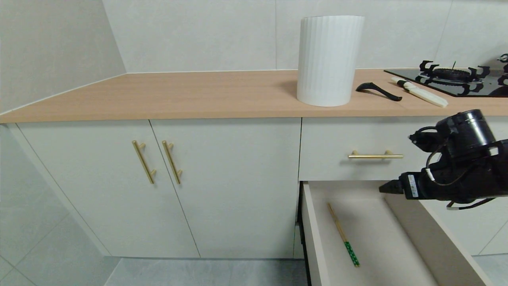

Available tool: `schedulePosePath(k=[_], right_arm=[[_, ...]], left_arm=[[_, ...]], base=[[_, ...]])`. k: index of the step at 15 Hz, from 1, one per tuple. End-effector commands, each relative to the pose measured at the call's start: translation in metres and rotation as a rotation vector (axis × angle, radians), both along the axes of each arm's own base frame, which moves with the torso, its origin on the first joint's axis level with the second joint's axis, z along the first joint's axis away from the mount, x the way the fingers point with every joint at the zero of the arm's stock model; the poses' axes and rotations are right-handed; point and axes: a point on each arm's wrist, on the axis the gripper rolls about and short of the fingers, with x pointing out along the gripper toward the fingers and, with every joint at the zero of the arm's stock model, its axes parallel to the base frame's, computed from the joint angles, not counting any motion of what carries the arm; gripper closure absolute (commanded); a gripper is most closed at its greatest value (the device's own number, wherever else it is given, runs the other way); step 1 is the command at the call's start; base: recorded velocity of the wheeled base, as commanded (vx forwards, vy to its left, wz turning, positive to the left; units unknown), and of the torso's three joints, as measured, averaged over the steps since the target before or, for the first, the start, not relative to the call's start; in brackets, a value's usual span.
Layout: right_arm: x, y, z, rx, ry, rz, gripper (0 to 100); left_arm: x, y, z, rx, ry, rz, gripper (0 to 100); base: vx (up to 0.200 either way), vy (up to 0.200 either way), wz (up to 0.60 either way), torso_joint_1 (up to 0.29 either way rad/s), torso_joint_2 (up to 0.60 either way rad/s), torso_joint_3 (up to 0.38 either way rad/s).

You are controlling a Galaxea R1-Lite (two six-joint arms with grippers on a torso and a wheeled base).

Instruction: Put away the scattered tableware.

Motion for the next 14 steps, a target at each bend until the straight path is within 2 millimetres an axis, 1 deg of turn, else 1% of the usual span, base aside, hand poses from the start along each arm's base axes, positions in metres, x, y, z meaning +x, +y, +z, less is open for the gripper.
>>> schedulePosePath(k=[1,9,13,14], right_arm=[[-0.016,-0.0093,0.024,0.015,-0.091,-0.018,0],[-0.0161,-0.0122,0.0256,0.005,-0.101,-0.026,0],[-0.0164,-0.0123,0.0245,-0.005,-0.099,-0.019,0],[-0.0164,-0.0123,0.0245,-0.005,-0.099,-0.019,0]], left_arm=[[0.0002,0.0,-0.0002,-0.001,0.002,0.0,0],[0.0,0.0,0.0002,-0.001,0.0,0.0,0],[0.0,0.0,0.0002,-0.001,0.0,0.0,0],[0.0002,0.0,-0.0002,-0.001,0.002,0.0,0]], base=[[0.0,0.0,0.0,0.0,0.0,0.0],[0.0,0.0,0.0,0.0,0.0,0.0],[0.0,0.0,0.0,0.066,-0.23,-0.255],[0.0,0.0,0.0,0.119,-0.45,-0.33]])
